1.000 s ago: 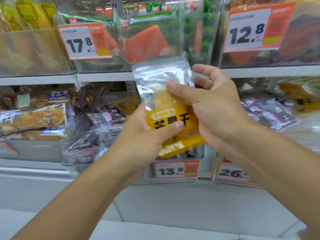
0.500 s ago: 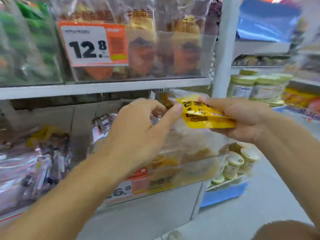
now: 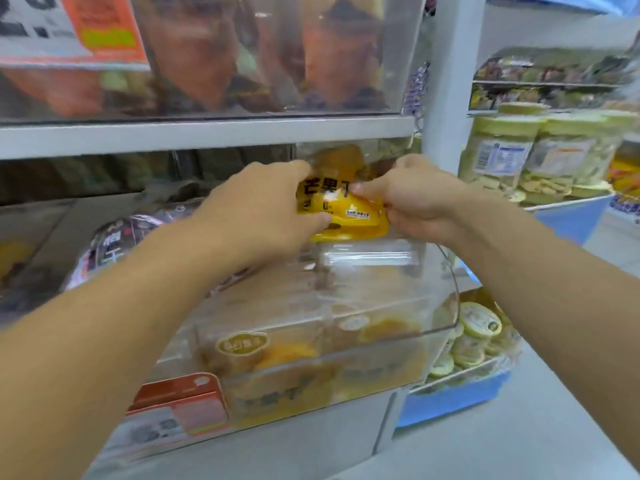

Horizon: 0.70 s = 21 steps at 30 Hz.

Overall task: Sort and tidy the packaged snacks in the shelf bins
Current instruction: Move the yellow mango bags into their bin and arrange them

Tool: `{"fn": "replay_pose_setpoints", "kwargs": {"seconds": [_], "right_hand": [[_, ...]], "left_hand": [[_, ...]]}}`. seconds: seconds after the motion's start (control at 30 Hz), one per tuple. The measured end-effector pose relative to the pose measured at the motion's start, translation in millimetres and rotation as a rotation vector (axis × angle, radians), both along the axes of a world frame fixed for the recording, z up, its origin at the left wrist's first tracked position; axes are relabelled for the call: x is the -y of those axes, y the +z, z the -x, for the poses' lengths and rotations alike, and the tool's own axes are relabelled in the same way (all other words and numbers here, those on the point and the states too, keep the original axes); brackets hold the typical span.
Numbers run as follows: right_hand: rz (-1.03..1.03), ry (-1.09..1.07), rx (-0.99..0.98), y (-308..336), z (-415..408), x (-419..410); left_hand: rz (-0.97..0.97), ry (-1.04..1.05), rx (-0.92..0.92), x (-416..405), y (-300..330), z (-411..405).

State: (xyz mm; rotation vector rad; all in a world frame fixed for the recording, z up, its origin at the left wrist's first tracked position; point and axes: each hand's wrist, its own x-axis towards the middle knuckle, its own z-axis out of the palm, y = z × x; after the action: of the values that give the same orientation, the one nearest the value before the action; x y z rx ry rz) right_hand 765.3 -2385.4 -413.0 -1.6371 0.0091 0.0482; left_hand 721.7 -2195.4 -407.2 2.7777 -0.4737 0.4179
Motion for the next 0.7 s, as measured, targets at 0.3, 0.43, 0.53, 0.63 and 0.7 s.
{"fn": "replay_pose_setpoints", "kwargs": {"seconds": [0.3, 0.43, 0.53, 0.63, 0.7], "right_hand": [[0.48, 0.083, 0.265, -8, -17, 7], [0.515, 0.121, 0.208, -3, -11, 10], [0.572, 0.188, 0.153, -1, -7, 11], [0.589, 0.138, 0.181, -5, -9, 9], [0.578, 0.114, 0.172, -6, -9, 7]], "left_hand": [[-0.09, 0.059, 0.047, 5, -5, -13], [-0.093, 0.089, 0.04, 7, -4, -12], [-0.164, 0.107, 0.11, 10, -8, -8], [-0.205, 0.108, 0.155, 10, -11, -7], [-0.184, 0.091, 0.134, 9, -11, -8]]}}
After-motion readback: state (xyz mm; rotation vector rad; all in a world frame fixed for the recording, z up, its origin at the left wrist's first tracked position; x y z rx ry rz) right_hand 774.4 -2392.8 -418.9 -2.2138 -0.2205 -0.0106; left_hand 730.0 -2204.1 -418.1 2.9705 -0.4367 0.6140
